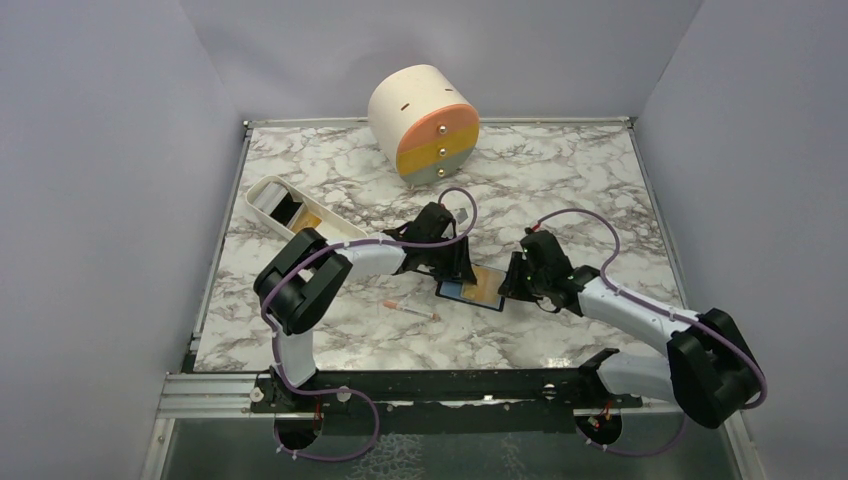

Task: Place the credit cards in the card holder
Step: Insert the credit card into the card holder.

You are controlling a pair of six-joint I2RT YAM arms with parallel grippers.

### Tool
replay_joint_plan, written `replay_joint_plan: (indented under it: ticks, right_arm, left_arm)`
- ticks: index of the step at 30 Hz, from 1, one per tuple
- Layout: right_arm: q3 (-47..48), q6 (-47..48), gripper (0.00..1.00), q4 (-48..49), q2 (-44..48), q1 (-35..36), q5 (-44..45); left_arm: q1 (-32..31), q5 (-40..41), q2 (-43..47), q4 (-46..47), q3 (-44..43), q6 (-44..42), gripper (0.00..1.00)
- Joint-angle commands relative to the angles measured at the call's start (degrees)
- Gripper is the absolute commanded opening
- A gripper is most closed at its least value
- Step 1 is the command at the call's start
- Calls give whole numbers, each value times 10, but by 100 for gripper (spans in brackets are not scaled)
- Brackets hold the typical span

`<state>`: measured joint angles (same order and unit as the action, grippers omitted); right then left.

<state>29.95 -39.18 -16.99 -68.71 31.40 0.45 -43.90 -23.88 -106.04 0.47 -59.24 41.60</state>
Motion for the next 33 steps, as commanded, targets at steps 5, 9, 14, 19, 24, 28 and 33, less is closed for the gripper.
replay_joint_plan:
  ticks: [5, 9, 14, 19, 24, 28, 33]
  right_arm:
    - [4, -6, 24, 15, -38, 0, 21]
    - [2, -6, 24, 37, -54, 1, 9]
    - [4, -5, 23, 58, -65, 0, 4]
    - [1, -4, 23, 67, -78, 0, 4]
    - [-1, -2, 23, 62, -75, 0, 10]
    - [3, -1, 23, 43, -60, 0, 25]
    - [9, 5, 26, 27, -36, 0, 43]
  left_arm:
    - [-11, 19, 12, -2, 2, -17, 29]
    - [-23, 19, 3, 4, -4, -13, 22]
    - [-40, 19, -9, 15, -18, -7, 21]
    - [-48, 14, -21, 25, -34, -11, 28]
    - [-48, 45, -12, 24, -34, -27, 33]
    - [-48, 62, -4, 19, -37, -35, 37]
    - [-48, 86, 7, -14, -52, -55, 51]
